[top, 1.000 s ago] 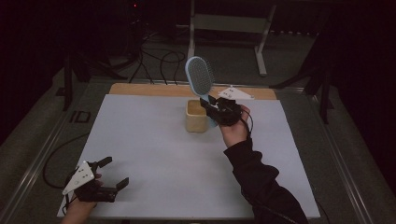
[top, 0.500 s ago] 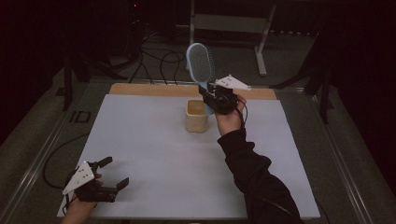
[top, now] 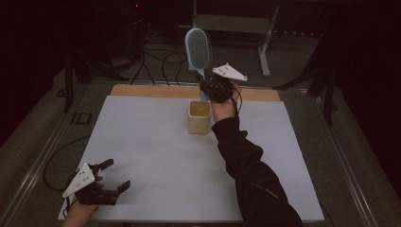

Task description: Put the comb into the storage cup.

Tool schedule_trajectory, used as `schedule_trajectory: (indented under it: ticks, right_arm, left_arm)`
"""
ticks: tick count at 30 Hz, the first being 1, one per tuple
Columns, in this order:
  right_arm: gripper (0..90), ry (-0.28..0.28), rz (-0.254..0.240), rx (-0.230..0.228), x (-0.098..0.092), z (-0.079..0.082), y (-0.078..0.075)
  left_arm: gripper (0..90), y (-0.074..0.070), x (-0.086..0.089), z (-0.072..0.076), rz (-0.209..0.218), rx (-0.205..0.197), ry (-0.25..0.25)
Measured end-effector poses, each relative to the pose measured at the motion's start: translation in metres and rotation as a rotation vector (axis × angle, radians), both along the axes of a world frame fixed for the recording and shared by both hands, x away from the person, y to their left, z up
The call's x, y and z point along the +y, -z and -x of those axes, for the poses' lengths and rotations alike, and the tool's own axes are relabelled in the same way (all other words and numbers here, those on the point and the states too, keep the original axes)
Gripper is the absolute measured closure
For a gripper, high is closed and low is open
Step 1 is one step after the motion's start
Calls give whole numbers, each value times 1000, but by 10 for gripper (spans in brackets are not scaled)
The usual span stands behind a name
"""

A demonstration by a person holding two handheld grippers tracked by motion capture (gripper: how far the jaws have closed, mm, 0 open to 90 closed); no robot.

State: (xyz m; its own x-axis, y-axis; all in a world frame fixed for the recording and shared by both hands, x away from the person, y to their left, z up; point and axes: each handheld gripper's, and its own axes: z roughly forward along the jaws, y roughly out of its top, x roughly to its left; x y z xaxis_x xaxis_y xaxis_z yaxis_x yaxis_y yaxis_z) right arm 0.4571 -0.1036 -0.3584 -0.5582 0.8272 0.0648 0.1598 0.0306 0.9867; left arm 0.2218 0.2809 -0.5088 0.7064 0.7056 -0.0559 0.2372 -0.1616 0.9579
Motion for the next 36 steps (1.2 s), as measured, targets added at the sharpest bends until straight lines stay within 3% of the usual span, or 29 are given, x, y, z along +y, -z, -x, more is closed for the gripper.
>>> schedule_trajectory:
  ticks: [14, 26, 36]
  right_arm:
    - [704, 23, -34, -37, 12, -20, 11]
    - [704, 15, -66, 6, 9, -24, 33]
    - [704, 10, -55, 35, 10, -23, 48]
  left_arm:
    - [0, 0, 1, 0, 8, 0, -2]
    - [0, 0, 1, 1, 10, 0, -5]
    - [0, 0, 1, 1, 7, -1, -4]
